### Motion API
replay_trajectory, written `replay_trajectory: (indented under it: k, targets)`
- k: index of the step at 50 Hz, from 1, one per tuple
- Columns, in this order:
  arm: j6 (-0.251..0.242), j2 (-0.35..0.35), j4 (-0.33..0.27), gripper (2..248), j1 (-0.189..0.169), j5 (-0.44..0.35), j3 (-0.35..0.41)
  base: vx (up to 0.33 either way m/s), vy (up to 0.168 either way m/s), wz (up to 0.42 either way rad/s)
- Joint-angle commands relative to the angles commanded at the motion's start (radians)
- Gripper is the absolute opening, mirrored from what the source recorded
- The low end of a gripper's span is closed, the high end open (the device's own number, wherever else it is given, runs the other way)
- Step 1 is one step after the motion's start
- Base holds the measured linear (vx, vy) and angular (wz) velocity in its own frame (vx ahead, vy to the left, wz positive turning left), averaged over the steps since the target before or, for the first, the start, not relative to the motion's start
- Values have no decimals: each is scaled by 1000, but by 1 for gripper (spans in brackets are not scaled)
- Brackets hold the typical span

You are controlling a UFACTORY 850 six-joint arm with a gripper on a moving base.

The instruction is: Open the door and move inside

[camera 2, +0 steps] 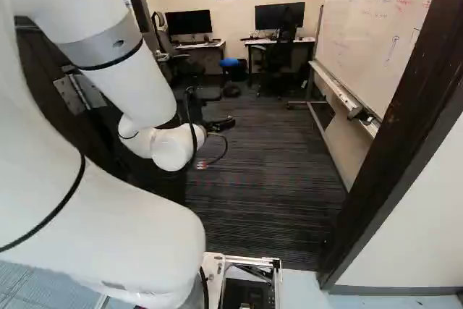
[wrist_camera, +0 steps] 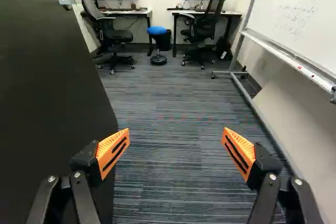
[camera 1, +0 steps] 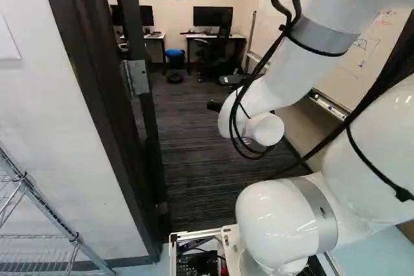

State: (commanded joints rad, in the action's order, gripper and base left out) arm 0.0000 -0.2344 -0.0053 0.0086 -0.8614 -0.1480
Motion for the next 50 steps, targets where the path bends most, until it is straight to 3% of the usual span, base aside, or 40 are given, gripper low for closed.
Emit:
replay_trajectory:
  k: [22,50]
  targets:
    - [0,-40,5,247,-8,-10,54,0,0,0]
    - [0,-45,5,247,-9,-11,61,1,0,0]
